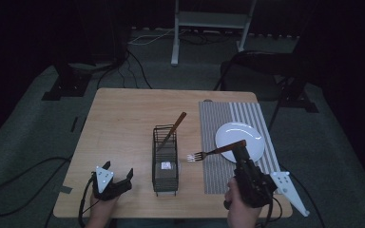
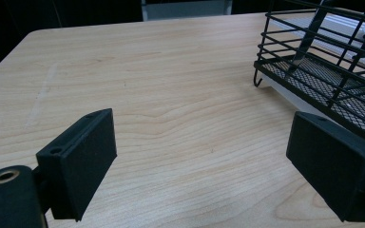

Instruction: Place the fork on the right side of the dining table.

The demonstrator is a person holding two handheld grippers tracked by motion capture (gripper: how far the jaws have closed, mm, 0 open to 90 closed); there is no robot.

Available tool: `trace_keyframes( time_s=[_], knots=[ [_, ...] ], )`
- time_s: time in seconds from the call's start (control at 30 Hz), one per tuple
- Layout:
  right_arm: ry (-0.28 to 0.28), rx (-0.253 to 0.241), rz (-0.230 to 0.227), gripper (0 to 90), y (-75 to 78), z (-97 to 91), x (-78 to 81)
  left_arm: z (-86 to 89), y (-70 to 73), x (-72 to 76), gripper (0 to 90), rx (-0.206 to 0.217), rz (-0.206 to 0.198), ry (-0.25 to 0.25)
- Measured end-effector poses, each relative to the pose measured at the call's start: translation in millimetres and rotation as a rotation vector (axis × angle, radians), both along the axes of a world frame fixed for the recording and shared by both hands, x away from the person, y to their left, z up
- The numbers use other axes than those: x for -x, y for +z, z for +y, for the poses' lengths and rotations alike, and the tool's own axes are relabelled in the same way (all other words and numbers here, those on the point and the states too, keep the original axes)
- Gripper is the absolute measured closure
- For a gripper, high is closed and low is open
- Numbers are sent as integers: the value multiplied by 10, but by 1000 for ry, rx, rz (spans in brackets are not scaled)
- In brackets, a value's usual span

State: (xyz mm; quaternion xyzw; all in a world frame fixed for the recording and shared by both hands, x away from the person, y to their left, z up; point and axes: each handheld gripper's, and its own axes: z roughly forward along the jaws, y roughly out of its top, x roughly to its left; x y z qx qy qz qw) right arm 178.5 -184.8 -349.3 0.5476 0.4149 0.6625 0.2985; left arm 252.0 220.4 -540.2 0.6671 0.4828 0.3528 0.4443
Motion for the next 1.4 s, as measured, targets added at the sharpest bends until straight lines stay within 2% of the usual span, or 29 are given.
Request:
trace_keyframes(
  time_s=[0.17, 0.27, 0.43, 0.47, 0.5, 0.53, 0.63, 0.67, 0.73, 0.8, 1.1, 1.27, 1.33, 1.4],
  knots=[
    [-53, -22, 9, 808, -81, -282, -7, -3, 0, -1, 95, -5, 0, 0],
    [-54, -49, 24, 809, -130, -375, -25, -4, 0, -1, 95, -6, -1, 0],
    [-104, -111, 95, 808, -407, -650, -123, -3, 0, -1, 95, -5, 0, 1],
    [-104, -111, 95, 808, -407, -650, -123, -3, 0, -1, 95, -5, 0, 1],
    [-109, -127, 110, 809, -466, -691, -143, -4, 0, -1, 95, -5, 0, 1],
    [-118, -166, 137, 809, -593, -777, -188, -4, 0, -1, 95, -5, 0, 1],
    [-123, -251, 174, 808, -789, -915, -247, -3, 0, -2, 95, -6, -1, 0],
    [-123, -251, 174, 808, -789, -915, -247, -3, 0, -2, 95, -6, -1, 0],
    [-117, -330, 211, 808, -977, -1000, -295, -3, 0, -3, 95, -7, 0, -1],
    [-120, -364, 229, 808, -1086, -1036, -323, 0, 1, -3, 95, -6, 3, -4],
    [-167, -440, 315, 808, -1422, -1197, -419, 2, 1, -5, 95, -3, 5, -6],
    [-169, -522, 335, 808, -1584, -1285, -461, 0, 1, -4, 95, -4, 3, -6],
    [-167, -532, 343, 807, -1614, -1297, -473, 0, 1, -5, 95, -4, 4, -6],
    [-164, -568, 360, 807, -1721, -1330, -506, 1, 1, -5, 95, -4, 4, -6]
  ],
)
